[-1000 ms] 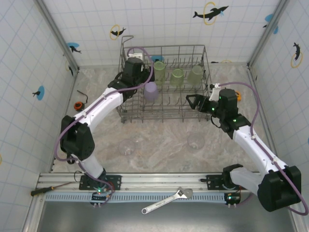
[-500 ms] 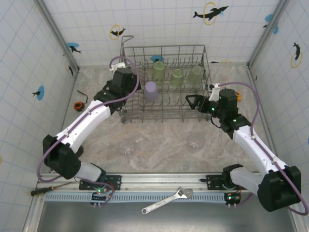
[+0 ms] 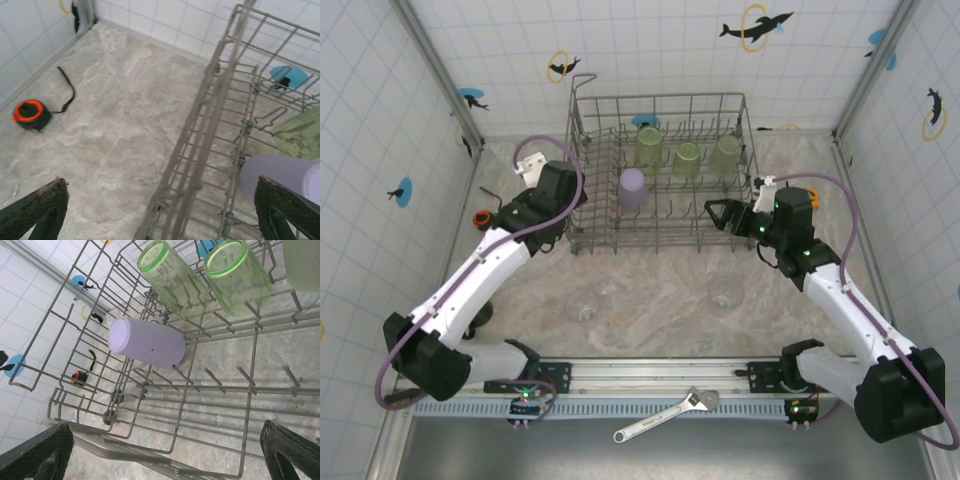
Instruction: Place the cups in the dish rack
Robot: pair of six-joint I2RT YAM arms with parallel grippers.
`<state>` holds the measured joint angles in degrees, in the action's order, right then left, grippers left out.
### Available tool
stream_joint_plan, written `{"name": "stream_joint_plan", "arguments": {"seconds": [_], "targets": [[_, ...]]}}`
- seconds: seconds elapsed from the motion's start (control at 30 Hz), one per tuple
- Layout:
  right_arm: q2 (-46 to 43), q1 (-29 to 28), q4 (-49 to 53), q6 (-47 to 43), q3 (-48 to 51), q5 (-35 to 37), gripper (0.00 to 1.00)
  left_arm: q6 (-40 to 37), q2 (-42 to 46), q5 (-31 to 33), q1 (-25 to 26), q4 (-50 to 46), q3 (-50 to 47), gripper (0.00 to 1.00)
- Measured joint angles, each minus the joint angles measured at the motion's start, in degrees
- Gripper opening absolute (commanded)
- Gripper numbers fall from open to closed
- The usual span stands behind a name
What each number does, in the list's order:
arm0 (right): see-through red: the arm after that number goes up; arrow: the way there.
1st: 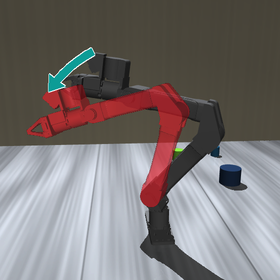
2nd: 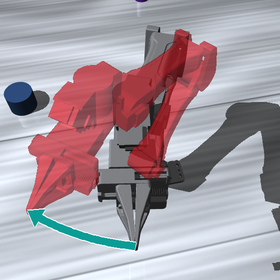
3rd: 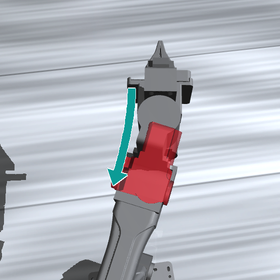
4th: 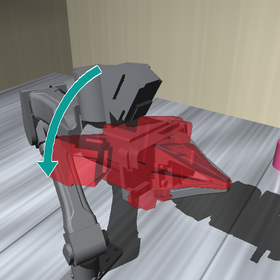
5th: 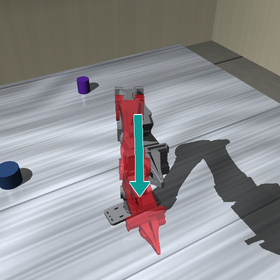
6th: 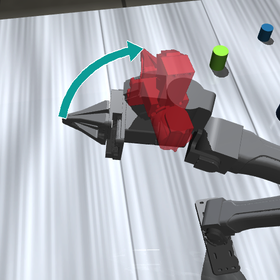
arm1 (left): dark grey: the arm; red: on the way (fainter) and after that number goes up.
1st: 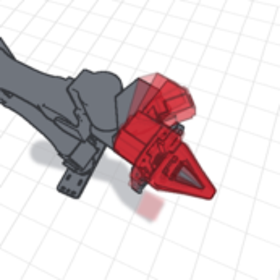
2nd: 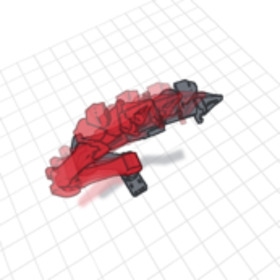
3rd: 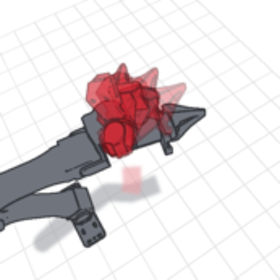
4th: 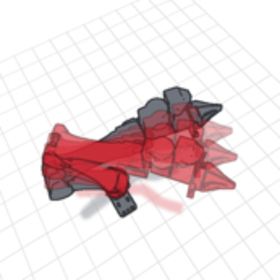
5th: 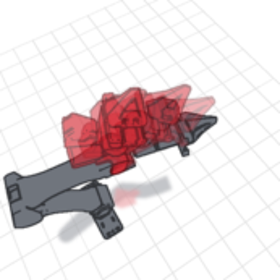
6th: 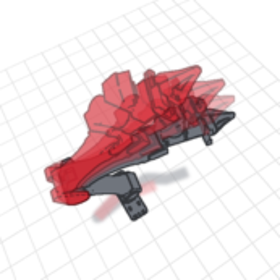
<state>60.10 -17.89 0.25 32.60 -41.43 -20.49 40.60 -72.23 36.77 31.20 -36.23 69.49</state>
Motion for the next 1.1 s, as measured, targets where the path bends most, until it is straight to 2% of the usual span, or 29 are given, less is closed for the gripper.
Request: {"name": "stream_joint_plan", "arguments": {"seconds": [0.43, 0.8, 1.1], "targets": [[-0.31, -0.04, -0.26, -0.04, 0.96, -0.48, 0.99, 7.43, 6.49, 3.58, -0.63, -13.33, -0.5, 0.97], [-0.31, -0.22, -0.96, 0.17, 2.51, -2.12, 0.99, 8.33, 14.88, 1.84, -6.47, -18.18, -8.83, 0.97], [-0.39, -1.25, -1.81, 0.42, 2.86, -2.16, 0.99, 4.28, 17.42, -1.77, -12.07, -18.8, -16.57, 0.97]]}}
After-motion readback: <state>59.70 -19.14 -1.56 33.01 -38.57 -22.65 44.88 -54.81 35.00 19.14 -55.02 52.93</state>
